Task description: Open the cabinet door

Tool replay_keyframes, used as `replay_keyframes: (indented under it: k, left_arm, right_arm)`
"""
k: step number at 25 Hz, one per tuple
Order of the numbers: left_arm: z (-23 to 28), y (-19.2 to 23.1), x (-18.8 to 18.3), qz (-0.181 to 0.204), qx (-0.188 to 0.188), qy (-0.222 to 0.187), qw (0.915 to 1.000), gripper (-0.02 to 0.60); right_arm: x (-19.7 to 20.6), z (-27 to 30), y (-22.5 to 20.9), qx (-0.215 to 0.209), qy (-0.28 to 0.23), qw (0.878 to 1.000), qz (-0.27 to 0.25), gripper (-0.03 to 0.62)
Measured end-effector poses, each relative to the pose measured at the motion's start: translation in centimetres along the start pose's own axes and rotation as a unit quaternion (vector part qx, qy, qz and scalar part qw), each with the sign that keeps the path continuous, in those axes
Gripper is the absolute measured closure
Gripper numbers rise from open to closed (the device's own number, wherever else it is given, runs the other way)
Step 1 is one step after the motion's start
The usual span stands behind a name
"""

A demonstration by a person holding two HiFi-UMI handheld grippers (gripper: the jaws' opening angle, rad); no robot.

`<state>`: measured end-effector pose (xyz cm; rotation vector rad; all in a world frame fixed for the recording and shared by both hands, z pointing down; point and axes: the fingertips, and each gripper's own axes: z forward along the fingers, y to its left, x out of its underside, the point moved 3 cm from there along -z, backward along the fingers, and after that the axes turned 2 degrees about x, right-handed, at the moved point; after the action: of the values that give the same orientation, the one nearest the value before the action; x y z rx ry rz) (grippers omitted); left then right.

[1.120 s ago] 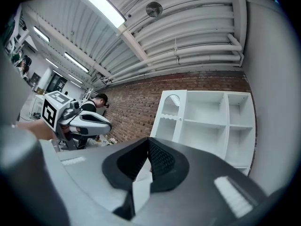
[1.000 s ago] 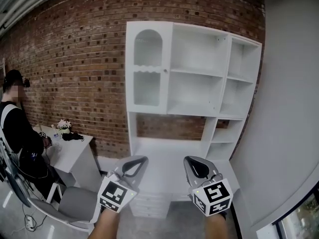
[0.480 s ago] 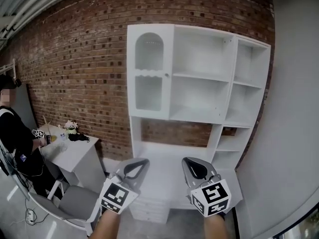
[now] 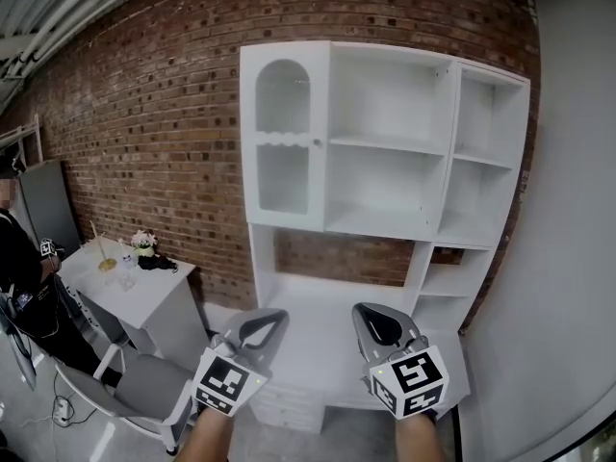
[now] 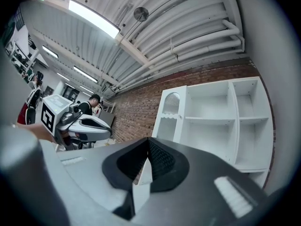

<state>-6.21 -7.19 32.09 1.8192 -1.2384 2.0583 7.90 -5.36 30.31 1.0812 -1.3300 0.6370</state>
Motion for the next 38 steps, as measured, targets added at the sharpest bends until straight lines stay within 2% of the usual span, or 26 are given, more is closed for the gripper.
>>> replay_keyframes:
  k: [7,15,38]
  left_arm:
    - [1.9,1.0,1.7,-0.002,0.008,0.004,1.0000,0.580]
    - [3.2,3.7,3.3,-0.012,0.026,-0.004,0.9996,0.580]
    - [3.1,11.4,7.5,-0.012,0.051,-0.027,0.9983,0.580]
  right_arm:
    - [1.5,1.6,-1.2,0.008,0.008,1.000,0.009,0.588]
    - [1.9,4.7,-0.7,0.020,0.018,1.000,0.007,0.588]
    - [2.1,12.2,1.7,0.059,0.026,0.998,0.002,0.588]
